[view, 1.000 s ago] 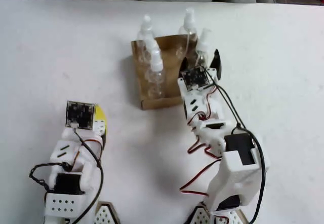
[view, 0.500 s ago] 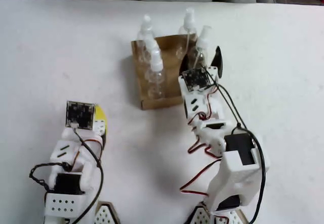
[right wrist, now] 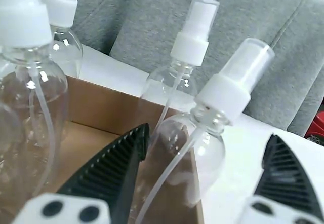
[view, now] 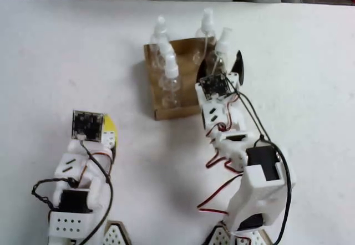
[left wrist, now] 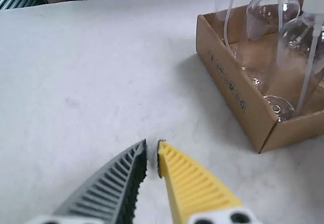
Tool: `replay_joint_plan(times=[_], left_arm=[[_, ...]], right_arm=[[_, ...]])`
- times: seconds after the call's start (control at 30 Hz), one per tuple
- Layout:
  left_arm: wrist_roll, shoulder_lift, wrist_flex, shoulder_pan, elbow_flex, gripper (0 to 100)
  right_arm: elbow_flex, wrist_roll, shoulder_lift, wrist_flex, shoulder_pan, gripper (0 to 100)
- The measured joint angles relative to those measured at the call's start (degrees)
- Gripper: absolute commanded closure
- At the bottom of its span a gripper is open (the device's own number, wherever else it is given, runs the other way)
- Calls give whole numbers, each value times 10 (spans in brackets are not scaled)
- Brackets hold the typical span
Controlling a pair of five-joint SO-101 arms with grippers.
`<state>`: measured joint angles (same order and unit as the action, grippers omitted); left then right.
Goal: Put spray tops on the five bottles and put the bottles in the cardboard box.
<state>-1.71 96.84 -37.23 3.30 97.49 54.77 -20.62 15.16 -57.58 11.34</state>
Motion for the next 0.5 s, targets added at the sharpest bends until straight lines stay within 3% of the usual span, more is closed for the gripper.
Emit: replay_joint_plan(times=[0.5], left_arm=[[0, 0, 0, 0, 0, 939]], right_arm=[[34, 0, -3, -7, 0, 687]])
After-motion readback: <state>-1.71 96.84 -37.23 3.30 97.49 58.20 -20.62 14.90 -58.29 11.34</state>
